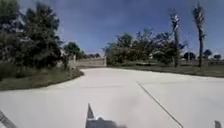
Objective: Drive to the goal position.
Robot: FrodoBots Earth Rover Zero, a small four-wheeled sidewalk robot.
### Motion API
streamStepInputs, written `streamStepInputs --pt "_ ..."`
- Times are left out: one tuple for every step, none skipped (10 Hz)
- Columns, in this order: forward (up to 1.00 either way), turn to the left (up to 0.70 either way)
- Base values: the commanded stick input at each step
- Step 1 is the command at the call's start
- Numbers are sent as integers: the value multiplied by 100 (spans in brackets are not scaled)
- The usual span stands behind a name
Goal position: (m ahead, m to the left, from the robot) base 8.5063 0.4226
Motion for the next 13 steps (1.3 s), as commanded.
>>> streamStepInputs --pt "85 0" --pt "85 0" --pt "85 0" --pt "85 0" --pt "85 0" --pt "85 0" --pt "85 17" --pt "85 34" --pt "85 34" --pt "85 34" --pt "85 34" --pt "85 29" --pt "85 10"
